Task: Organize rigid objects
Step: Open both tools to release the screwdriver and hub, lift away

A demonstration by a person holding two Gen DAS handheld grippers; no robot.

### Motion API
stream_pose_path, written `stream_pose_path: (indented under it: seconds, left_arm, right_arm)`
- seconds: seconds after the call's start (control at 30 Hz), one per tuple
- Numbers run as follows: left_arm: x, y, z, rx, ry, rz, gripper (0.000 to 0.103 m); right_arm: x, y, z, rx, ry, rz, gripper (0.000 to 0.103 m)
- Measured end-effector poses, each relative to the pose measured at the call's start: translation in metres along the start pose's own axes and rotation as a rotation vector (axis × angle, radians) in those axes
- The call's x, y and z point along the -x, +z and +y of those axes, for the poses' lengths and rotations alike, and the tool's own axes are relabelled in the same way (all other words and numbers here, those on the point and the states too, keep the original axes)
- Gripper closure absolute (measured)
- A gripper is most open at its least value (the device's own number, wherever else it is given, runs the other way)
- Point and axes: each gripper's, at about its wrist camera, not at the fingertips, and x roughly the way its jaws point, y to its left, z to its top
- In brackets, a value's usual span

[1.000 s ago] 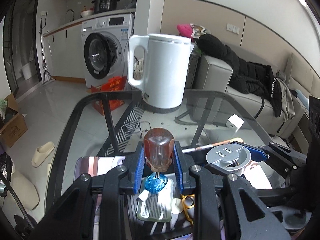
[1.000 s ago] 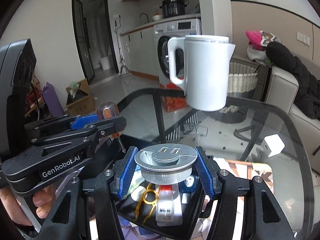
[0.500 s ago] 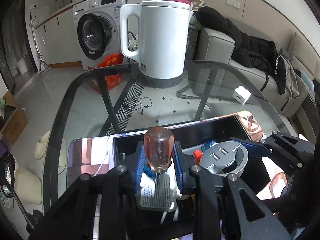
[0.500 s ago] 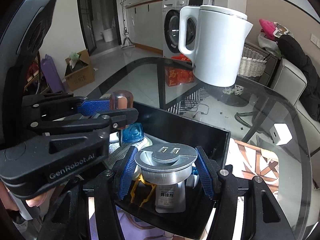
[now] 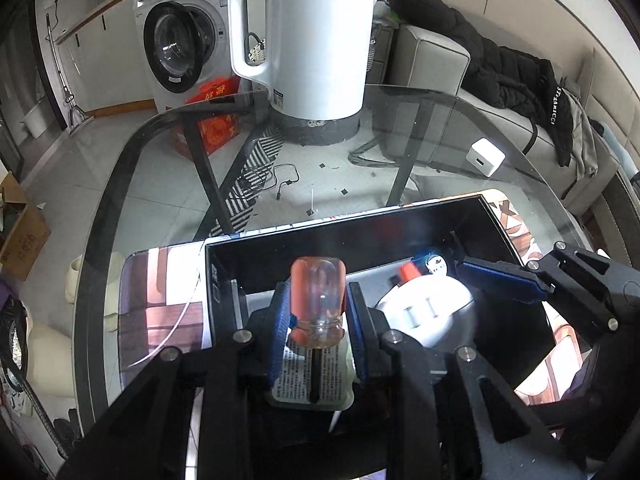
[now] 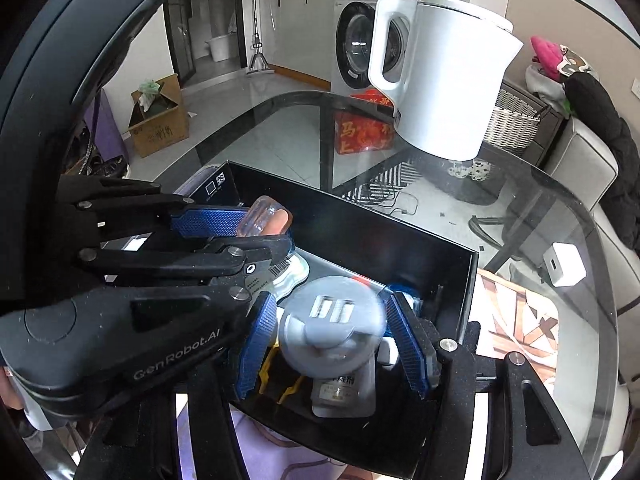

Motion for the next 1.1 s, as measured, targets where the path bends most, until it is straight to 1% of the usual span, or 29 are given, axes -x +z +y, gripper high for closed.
stream_pose_path:
  seconds: [0.07, 0.13, 0.2, 0.23, 0.43, 0.63, 0.7, 0.77, 0.83, 1.1]
  left_arm:
    - [0.002, -0.001, -0.002, -0.005, 0.001, -0.007, 0.077]
    - [0.004, -0.001, -0.004, -0.016, 0.004, -0.015, 0.074]
    - [0.008, -0.001, -0.003, -0.019, 0.011, -0.027, 0.064]
    - [0.009, -0.001, -0.003, -0.018, 0.011, -0.033, 0.063]
    - [0.020, -0.001, -0.004, -0.017, 0.002, -0.072, 0.060]
    - [0.042, -0.001, -0.001, 0.005, -0.005, -0.150, 0.059]
    - [0.051, -0.002, 0.000, 0.014, -0.013, -0.182, 0.057]
    - [0.059, -0.002, -0.001, 0.020, -0.032, -0.208, 0.057]
    - [0.069, -0.003, -0.001, 0.026, -0.030, -0.241, 0.057]
    - [0.119, -0.009, 0.002, 0.051, -0.020, -0.453, 0.053]
  right_arm:
    - [0.000, -0.001, 0.000, 0.000, -0.002, 0.004, 0.044]
    - [0.000, -0.002, 0.000, -0.001, -0.006, 0.005, 0.044]
    - [0.001, -0.002, 0.001, -0.003, -0.009, 0.006, 0.042]
    - [0.001, -0.002, 0.000, -0.004, -0.012, 0.007, 0.041]
    - [0.008, -0.003, -0.001, -0.015, -0.024, -0.008, 0.039]
    - [0.023, -0.003, -0.001, -0.032, -0.043, -0.055, 0.039]
    - [0.029, -0.003, -0.003, -0.043, -0.051, -0.080, 0.039]
    - [0.037, -0.003, -0.004, -0.055, -0.061, -0.113, 0.039]
    - [0.047, -0.003, -0.005, -0.066, -0.070, -0.147, 0.039]
    - [0.097, -0.006, -0.003, -0.093, -0.102, -0.347, 0.039]
